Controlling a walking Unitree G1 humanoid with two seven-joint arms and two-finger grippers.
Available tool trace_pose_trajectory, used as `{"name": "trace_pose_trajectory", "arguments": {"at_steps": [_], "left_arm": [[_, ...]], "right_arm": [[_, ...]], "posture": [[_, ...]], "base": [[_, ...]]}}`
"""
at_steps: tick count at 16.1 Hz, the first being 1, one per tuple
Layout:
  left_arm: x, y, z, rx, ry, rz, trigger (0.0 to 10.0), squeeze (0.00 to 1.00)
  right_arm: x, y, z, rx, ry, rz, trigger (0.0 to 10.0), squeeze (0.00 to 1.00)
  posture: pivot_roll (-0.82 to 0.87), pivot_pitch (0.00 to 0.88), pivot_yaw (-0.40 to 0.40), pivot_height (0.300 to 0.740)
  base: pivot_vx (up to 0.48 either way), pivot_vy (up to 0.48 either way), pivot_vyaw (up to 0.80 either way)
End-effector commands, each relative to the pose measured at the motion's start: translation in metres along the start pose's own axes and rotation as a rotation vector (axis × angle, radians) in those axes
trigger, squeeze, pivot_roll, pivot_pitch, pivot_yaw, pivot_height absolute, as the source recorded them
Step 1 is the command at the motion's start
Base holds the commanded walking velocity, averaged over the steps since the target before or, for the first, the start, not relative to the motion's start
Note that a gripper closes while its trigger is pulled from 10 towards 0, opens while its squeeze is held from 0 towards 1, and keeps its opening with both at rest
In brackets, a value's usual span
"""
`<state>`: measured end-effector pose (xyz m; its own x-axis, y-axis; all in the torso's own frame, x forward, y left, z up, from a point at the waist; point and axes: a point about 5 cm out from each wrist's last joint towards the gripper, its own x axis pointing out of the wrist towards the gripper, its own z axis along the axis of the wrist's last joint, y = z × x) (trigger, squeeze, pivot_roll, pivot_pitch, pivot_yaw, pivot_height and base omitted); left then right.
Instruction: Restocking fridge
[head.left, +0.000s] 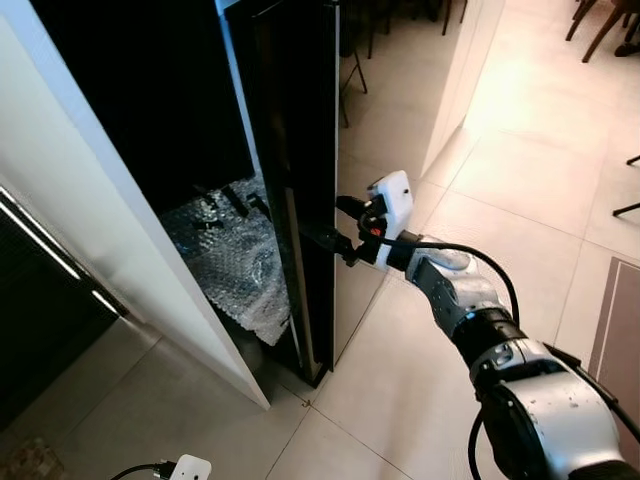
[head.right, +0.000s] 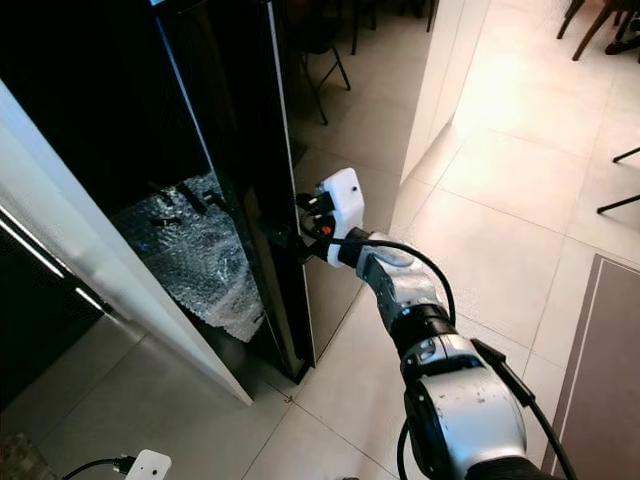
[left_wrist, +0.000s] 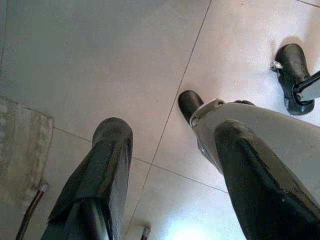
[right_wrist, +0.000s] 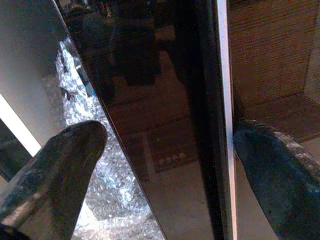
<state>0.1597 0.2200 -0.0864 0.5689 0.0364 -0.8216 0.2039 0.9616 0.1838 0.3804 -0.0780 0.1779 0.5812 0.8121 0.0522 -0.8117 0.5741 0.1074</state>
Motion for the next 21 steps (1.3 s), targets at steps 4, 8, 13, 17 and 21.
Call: {"name": "trace_pose_trajectory", "arguments": {"at_steps": [4,8,13,17,21], "left_arm": [[-0.002,-0.002,-0.010,-0.004,0.037,-0.008,10.0,0.00],[-0.003,-0.003,-0.013,0.000,0.049,-0.010,10.0,0.00],[-0.002,-0.005,-0.011,0.015,0.047,-0.015,10.0,0.00],[-0.001,-0.005,-0.007,0.021,0.041,-0.016,10.0,0.00],[-0.001,0.003,-0.006,0.014,0.041,-0.003,10.0,0.00]], "right_arm": [[-0.039,0.009,-0.005,-0.045,-0.134,-0.040,10.0,0.00],[-0.106,0.021,-0.027,0.042,-0.146,-0.181,10.0,0.00],[-0.175,0.025,-0.137,0.348,0.100,-0.507,10.0,0.00],[-0.225,0.054,-0.237,0.606,0.512,-0.912,10.0,0.00],[-0.253,0.077,-0.263,0.622,0.706,-1.097,10.0,0.00]], "posture": [[-0.04,0.131,0.020,0.740],[-0.06,0.136,0.019,0.740],[-0.06,0.135,0.022,0.740],[-0.04,0.135,0.025,0.740],[-0.03,0.144,0.029,0.740]], "base": [[0.000,0.000,0.00],[0.000,0.000,0.00],[0.000,0.000,0.00],[0.000,0.000,0.00],[0.000,0.000,0.00]]}}
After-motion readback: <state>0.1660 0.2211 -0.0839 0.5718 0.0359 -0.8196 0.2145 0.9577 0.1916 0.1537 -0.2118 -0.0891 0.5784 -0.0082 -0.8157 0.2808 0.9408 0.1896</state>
